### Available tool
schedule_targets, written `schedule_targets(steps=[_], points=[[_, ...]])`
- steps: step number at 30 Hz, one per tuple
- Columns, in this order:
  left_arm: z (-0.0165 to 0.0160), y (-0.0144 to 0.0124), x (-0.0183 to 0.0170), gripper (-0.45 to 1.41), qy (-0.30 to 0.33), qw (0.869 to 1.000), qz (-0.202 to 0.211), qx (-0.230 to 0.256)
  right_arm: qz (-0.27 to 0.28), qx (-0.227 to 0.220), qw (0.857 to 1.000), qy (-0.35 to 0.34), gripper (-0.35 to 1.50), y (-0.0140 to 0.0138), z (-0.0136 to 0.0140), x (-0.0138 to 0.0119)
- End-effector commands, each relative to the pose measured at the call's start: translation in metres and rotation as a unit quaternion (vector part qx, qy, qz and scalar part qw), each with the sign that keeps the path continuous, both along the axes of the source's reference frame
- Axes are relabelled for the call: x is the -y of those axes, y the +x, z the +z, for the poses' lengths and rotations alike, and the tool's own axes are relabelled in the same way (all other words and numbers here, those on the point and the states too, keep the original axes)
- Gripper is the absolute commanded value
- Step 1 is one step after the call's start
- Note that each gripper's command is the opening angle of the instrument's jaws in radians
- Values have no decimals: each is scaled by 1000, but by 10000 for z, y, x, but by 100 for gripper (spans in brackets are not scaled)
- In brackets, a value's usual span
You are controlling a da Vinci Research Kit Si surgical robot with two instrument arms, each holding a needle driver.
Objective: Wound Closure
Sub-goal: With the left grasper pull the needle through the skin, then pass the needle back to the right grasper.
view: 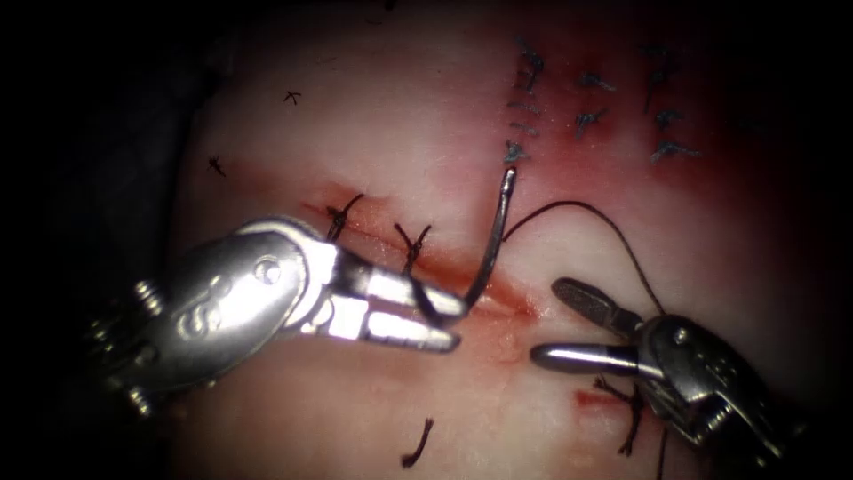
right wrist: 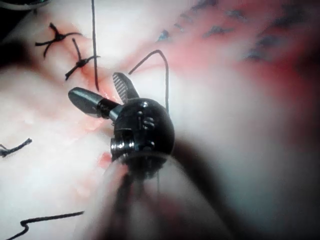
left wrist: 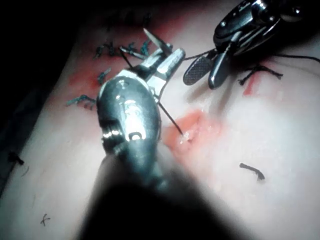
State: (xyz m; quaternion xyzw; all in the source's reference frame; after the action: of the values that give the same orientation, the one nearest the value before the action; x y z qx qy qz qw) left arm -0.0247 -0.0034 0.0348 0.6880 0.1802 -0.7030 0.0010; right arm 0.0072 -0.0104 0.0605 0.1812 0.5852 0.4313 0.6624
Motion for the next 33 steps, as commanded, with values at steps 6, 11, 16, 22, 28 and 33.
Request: schedule_targets(steps=[6, 11, 16, 22, 28, 33], points=[[-10, -9, -36, -35, -72, 995, -74, -14, 15, -17, 999, 25, 10, 6, -10, -9], [-15, -7, -47, -35, -116, 986, -112, -40, 5, -9, 999, 31, -6, 5, -11, -11], [3, -13, -10, -35, -160, 978, -110, -76, 25, -28, 994, 101, -3, 5, -11, -12], [53, -23, 44, -35, -240, 954, -104, -146, 73, -72, 959, 262, 120, 5, -21, -26], [94, -25, 67, -35, -294, 926, -124, -203, 93, -56, 947, 302, 121, 12, -30, -28], [100, -26, 71, -35, -318, 907, -164, -221, 115, -41, 937, 327, 121, 23, -25, -26]])
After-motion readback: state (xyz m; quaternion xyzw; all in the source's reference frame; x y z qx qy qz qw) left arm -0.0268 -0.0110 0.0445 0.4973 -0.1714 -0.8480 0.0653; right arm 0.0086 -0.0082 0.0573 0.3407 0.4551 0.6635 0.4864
